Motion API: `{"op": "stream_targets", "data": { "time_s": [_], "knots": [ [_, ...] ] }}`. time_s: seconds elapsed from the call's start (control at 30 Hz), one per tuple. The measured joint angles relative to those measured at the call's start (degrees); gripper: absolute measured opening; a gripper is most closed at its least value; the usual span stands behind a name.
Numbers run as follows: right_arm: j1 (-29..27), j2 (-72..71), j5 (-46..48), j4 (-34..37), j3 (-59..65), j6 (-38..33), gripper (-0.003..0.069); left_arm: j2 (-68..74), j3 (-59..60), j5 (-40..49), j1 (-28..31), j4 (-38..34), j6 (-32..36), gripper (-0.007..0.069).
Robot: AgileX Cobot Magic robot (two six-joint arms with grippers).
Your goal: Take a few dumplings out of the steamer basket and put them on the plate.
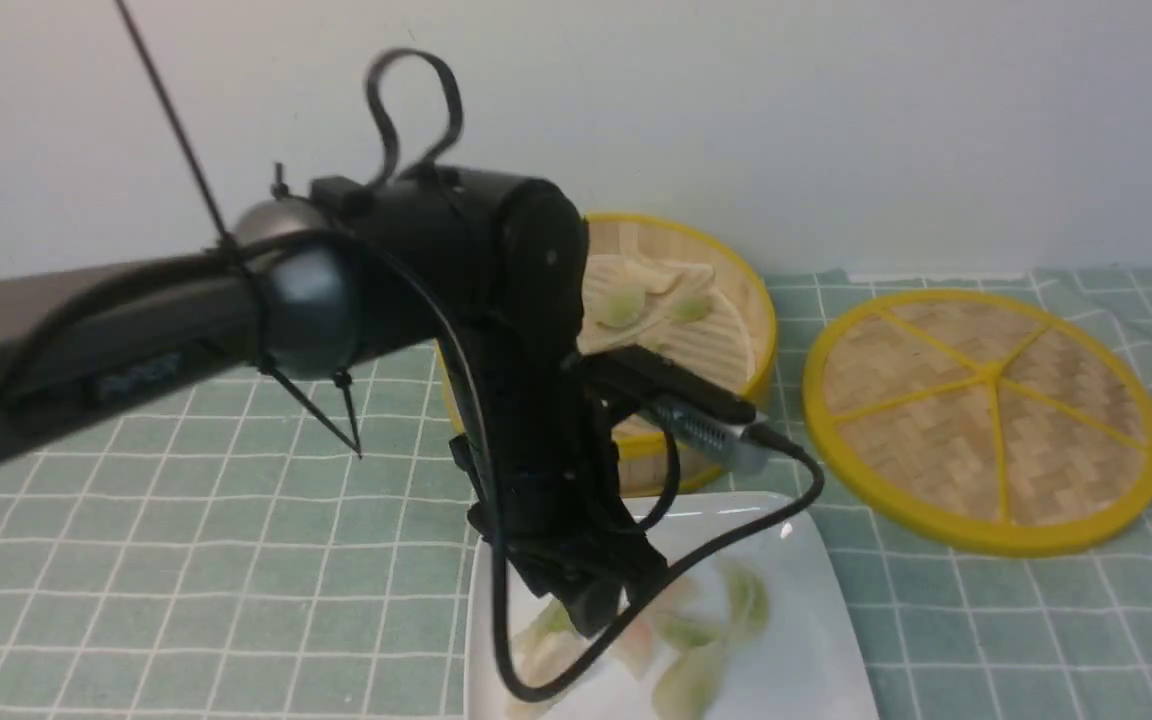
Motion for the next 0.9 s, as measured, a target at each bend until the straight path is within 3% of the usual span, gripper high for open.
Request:
{"op": "stream_targets", "data": {
  "time_s": [0.07,0.17,0.37,0.57,0.77,0.9],
  "knots": [
    [0.0,-5.84,-7.69,-0.82,5.39,0.9,-0.0015,-5.22,0.33,0.26,0.0,1.44,-0.73,0.0083],
    [0.0,-13.23,-19.9,-3.37,14.72,4.24,-0.0015,-14.83,2.2,-0.34,0.0,2.16,-1.7,0.0008],
    [0.0,-22.38,-35.84,-13.79,28.07,14.9,-0.0015,-34.34,11.83,-9.48,0.0,2.16,-3.16,-0.0006],
    [0.0,-26.31,-41.41,-25.07,34.38,26.82,-0.0015,-56.69,29.37,-23.91,0.0,2.16,-6.89,-0.0006],
    [0.0,-26.54,-42.28,-28.2,34.44,29.97,-0.0015,-72.71,46.78,-40.7,0.0,2.16,-11.72,-0.0006],
    [0.0,-26.54,-42.45,-28.37,34.44,30.01,-0.0015,-77.88,52.68,-44.88,0.0,2.16,-12.16,-0.0006]
  ]
}}
